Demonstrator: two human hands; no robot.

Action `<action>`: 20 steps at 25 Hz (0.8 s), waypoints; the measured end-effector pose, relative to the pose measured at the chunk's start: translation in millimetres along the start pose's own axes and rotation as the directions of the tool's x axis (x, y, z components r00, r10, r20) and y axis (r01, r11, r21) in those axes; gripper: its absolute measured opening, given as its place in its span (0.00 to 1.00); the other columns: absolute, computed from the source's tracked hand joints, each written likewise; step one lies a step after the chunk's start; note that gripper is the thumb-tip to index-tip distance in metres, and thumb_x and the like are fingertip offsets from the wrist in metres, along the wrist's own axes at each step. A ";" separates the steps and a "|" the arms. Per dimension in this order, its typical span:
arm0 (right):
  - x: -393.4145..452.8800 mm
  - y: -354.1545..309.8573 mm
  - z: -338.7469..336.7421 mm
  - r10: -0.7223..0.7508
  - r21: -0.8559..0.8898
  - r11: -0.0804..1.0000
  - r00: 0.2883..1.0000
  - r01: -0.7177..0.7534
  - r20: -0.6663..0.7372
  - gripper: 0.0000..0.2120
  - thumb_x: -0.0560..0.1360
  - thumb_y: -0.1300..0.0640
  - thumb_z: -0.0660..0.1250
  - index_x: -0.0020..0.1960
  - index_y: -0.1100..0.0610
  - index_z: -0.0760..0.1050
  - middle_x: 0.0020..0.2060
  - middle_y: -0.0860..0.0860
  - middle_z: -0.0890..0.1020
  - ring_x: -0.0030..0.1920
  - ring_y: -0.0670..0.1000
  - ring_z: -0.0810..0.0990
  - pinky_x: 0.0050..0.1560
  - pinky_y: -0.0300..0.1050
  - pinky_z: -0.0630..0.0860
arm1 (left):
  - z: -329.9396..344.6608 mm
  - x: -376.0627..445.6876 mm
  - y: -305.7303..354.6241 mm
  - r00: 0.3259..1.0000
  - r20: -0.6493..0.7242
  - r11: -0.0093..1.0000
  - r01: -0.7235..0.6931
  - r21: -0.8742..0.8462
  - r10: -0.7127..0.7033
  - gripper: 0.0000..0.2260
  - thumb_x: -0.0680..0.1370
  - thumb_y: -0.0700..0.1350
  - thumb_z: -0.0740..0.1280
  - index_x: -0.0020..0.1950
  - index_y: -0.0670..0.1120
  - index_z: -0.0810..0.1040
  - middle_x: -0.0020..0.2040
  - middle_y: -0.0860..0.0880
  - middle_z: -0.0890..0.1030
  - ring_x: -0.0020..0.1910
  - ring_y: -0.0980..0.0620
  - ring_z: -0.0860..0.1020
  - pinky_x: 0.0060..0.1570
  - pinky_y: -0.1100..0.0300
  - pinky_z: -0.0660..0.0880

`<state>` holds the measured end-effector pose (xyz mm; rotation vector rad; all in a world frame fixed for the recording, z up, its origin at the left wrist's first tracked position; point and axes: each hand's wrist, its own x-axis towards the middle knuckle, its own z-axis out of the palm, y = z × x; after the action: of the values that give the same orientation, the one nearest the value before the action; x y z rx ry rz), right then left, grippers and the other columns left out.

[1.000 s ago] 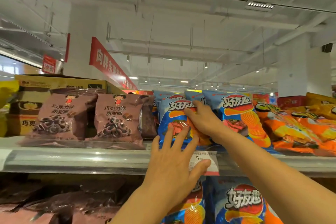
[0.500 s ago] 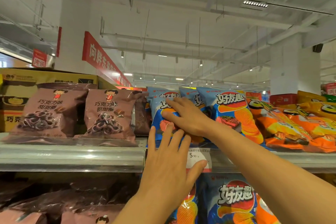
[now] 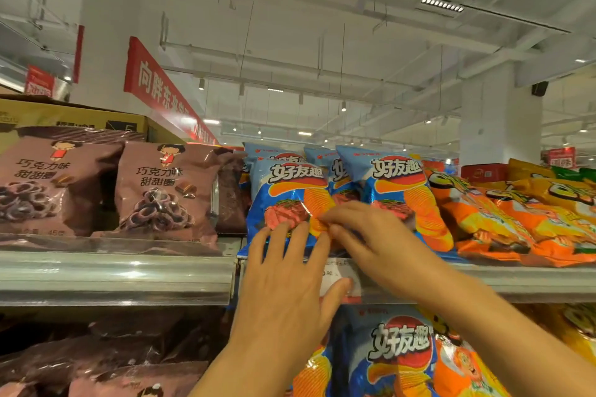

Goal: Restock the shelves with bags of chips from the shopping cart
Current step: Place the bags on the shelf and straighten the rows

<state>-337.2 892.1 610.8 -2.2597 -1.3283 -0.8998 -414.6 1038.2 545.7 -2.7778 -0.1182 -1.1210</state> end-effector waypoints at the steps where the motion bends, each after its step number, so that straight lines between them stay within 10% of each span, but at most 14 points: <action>1: -5.0 -0.5 1.9 -0.022 0.020 1.000 1.000 0.021 0.017 0.14 0.83 0.56 0.61 0.68 0.52 0.77 0.63 0.47 0.80 0.63 0.44 0.76 0.65 0.40 0.71 | -0.6 0.0 0.9 1.000 0.006 1.000 0.000 0.002 0.000 0.38 0.75 0.68 0.35 0.79 0.55 0.61 0.79 0.50 0.63 0.78 0.44 0.60 0.76 0.42 0.55; 5: -17.3 26.9 -27.5 -0.016 0.084 0.996 0.981 0.033 -0.192 0.13 0.82 0.54 0.62 0.63 0.49 0.80 0.59 0.42 0.81 0.61 0.40 0.75 0.63 0.36 0.70 | -7.7 1.1 12.5 0.996 -0.090 0.997 -0.008 -0.083 0.000 0.33 0.79 0.67 0.47 0.73 0.50 0.74 0.71 0.47 0.76 0.72 0.41 0.72 0.72 0.36 0.63; 8: -7.4 75.1 -59.1 0.118 -0.007 0.991 0.916 -0.130 -0.383 0.15 0.83 0.53 0.62 0.67 0.51 0.77 0.66 0.48 0.78 0.69 0.49 0.72 0.69 0.47 0.65 | -5.9 11.9 39.4 0.982 -0.112 0.981 -0.161 -0.106 0.149 0.31 0.80 0.66 0.49 0.77 0.52 0.68 0.78 0.46 0.68 0.79 0.41 0.62 0.75 0.34 0.55; 12: 24.2 118.0 -66.9 0.225 0.035 0.974 0.959 -0.223 -0.174 0.23 0.83 0.48 0.60 0.78 0.48 0.65 0.79 0.53 0.62 0.79 0.54 0.59 0.79 0.51 0.53 | 4.8 45.1 90.9 0.958 -0.111 0.956 -0.277 -0.099 0.266 0.32 0.81 0.67 0.46 0.82 0.56 0.48 0.83 0.53 0.44 0.80 0.49 0.34 0.77 0.42 0.35; 20: 70.0 150.9 -49.8 -0.118 0.015 0.993 0.960 0.118 0.254 0.25 0.85 0.43 0.52 0.79 0.49 0.62 0.79 0.50 0.64 0.79 0.51 0.60 0.78 0.46 0.52 | 25.4 62.4 140.5 0.984 -0.150 0.992 -0.109 -0.060 0.099 0.31 0.78 0.72 0.47 0.79 0.63 0.59 0.80 0.59 0.60 0.81 0.54 0.50 0.78 0.45 0.36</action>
<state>-197.7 833.3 695.9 -2.3799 -1.5872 -0.6614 -334.7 904.9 556.5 -2.7115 0.0821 -1.3199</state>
